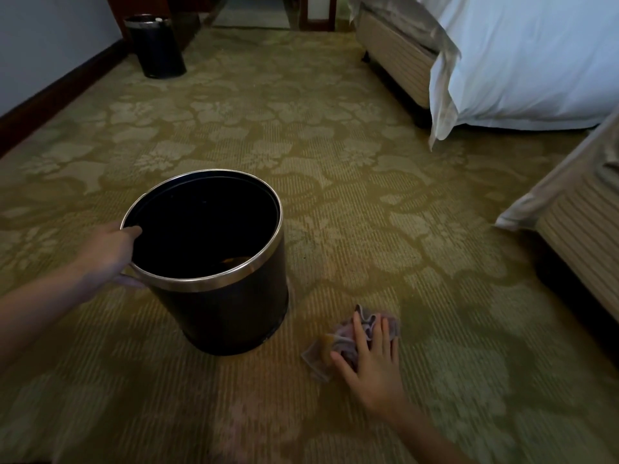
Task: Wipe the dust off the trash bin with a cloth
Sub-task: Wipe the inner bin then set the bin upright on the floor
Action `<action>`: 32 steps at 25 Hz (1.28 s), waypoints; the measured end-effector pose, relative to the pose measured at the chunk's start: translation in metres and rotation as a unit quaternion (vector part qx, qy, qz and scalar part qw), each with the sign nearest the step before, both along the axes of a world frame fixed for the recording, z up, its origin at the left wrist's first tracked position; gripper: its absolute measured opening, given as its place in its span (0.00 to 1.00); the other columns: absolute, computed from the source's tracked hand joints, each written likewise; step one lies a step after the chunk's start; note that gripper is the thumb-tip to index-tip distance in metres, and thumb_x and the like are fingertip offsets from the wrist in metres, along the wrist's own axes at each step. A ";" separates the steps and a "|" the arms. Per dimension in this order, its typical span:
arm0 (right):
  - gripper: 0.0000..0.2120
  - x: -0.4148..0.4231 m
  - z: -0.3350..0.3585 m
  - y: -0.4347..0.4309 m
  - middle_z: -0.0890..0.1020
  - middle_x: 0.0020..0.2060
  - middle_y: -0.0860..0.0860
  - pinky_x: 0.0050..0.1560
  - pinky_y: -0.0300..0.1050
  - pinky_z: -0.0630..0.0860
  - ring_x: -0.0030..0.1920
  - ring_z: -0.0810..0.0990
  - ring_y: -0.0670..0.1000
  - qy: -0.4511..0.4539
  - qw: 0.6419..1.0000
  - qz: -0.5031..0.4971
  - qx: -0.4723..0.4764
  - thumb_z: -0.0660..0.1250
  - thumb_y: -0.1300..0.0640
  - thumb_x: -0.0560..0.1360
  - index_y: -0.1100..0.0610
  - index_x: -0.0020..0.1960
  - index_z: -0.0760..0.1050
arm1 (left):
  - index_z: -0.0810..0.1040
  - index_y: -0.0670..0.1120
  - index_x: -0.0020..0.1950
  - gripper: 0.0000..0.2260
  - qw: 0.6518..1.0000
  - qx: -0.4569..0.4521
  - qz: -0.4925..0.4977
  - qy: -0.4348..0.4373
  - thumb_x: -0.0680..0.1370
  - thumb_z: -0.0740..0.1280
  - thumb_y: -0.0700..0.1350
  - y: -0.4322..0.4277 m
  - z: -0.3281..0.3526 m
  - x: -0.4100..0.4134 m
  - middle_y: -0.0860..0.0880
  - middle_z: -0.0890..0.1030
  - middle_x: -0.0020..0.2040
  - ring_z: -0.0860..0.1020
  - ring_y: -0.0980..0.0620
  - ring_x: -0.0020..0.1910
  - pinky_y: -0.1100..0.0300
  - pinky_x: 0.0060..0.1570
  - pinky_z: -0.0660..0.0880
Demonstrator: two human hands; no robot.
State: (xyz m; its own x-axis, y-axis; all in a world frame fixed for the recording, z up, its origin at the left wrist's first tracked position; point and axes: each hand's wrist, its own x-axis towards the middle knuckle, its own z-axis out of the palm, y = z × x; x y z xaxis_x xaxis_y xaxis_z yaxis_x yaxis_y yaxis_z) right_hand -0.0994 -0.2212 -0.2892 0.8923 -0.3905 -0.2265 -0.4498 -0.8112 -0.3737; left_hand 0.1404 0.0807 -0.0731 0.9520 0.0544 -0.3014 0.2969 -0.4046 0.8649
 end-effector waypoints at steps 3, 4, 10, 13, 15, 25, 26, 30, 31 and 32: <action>0.49 0.002 -0.003 0.013 0.33 0.76 0.49 0.76 0.59 0.40 0.77 0.31 0.55 -0.019 0.999 -0.037 -0.007 0.46 0.17 0.65 0.38 0.77 0.34 | 0.72 0.44 0.56 0.06 1.000 -0.007 0.002 -0.002 0.83 0.57 0.43 0.001 -0.001 0.002 0.47 0.74 0.40 0.74 0.46 0.37 0.47 0.20 0.76; 0.48 0.001 -0.003 0.014 0.36 0.77 0.52 0.76 0.61 0.45 0.77 0.33 0.56 -0.039 0.998 -0.030 -0.036 0.49 0.18 0.66 0.38 0.79 0.41 | 0.72 0.45 0.56 0.06 1.000 -0.005 0.002 -0.001 0.82 0.58 0.43 0.002 -0.002 0.002 0.47 0.75 0.41 0.74 0.46 0.37 0.49 0.19 0.76; 0.12 -0.003 0.019 0.006 0.71 0.71 0.57 0.72 0.60 0.61 0.74 0.64 0.59 -0.298 0.947 0.041 -0.113 0.66 0.44 0.75 0.48 0.52 0.83 | 0.72 0.45 0.56 0.06 1.000 -0.003 -0.007 -0.008 0.82 0.57 0.43 0.002 -0.002 0.001 0.48 0.74 0.40 0.74 0.47 0.37 0.51 0.19 0.76; 0.14 -0.002 0.050 -0.008 0.83 0.40 0.47 0.44 0.46 0.76 0.45 0.81 0.44 -0.323 0.923 -0.048 0.203 0.63 0.43 0.78 0.51 0.44 0.80 | 0.72 0.45 0.57 0.06 1.000 -0.003 -0.012 -0.004 0.83 0.57 0.43 0.003 -0.001 0.000 0.46 0.75 0.41 0.74 0.47 0.37 0.51 0.18 0.76; 0.14 -0.007 0.052 -0.024 0.81 0.33 0.47 0.38 0.43 0.73 0.37 0.79 0.43 -0.305 0.898 -0.128 0.289 0.63 0.49 0.80 0.54 0.41 0.79 | 0.72 0.46 0.58 0.07 1.000 0.005 -0.018 0.000 0.83 0.57 0.43 0.002 0.000 -0.001 0.43 0.76 0.47 0.75 0.45 0.39 0.50 0.18 0.76; 0.33 -0.035 0.024 -0.028 0.60 0.77 0.53 0.68 0.58 0.65 0.74 0.62 0.57 -0.224 0.951 -0.176 0.122 0.64 0.39 0.76 0.43 0.77 0.58 | 0.71 0.41 0.67 0.14 1.000 0.012 -0.018 -0.004 0.83 0.56 0.43 0.002 0.004 -0.005 0.42 0.75 0.52 0.74 0.47 0.37 0.52 0.19 0.77; 0.39 -0.034 0.025 -0.015 0.50 0.79 0.50 0.70 0.59 0.57 0.78 0.51 0.57 -0.187 0.973 -0.113 0.079 0.64 0.32 0.73 0.39 0.78 0.52 | 0.72 0.42 0.66 0.14 1.000 0.011 -0.020 -0.004 0.83 0.56 0.43 0.001 0.004 -0.006 0.42 0.76 0.50 0.74 0.47 0.37 0.52 0.19 0.76; 0.46 -0.009 -0.002 0.015 0.39 0.79 0.54 0.71 0.68 0.44 0.77 0.36 0.64 -0.065 0.993 0.008 -0.099 0.50 0.19 0.67 0.38 0.79 0.45 | 0.71 0.48 0.59 0.07 1.000 0.000 -0.020 -0.003 0.83 0.56 0.43 0.001 0.004 -0.005 0.48 0.75 0.41 0.74 0.47 0.36 0.54 0.17 0.76; 0.43 0.000 -0.008 0.015 0.44 0.80 0.55 0.70 0.71 0.49 0.77 0.40 0.66 -0.041 0.992 0.003 -0.116 0.50 0.21 0.70 0.39 0.79 0.48 | 0.71 0.48 0.58 0.07 1.000 -0.002 -0.018 -0.004 0.83 0.56 0.43 0.001 0.003 -0.004 0.49 0.75 0.40 0.74 0.47 0.36 0.53 0.17 0.76; 0.39 0.007 -0.014 0.014 0.51 0.79 0.56 0.67 0.71 0.56 0.77 0.47 0.67 -0.036 0.989 0.000 -0.141 0.51 0.25 0.73 0.40 0.78 0.53 | 0.71 0.48 0.57 0.06 1.000 -0.002 -0.018 -0.005 0.83 0.56 0.43 0.002 0.002 -0.003 0.49 0.75 0.40 0.74 0.47 0.36 0.53 0.18 0.76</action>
State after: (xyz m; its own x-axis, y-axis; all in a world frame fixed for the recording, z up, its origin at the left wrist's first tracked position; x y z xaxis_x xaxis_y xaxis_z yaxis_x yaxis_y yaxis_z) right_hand -0.0921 -0.2071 -0.3034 0.9019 -0.4296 -0.0438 -0.4307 -0.8874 -0.1645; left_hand 0.1376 0.0823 -0.0711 0.9560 0.0183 -0.2929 0.2742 -0.4112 0.8693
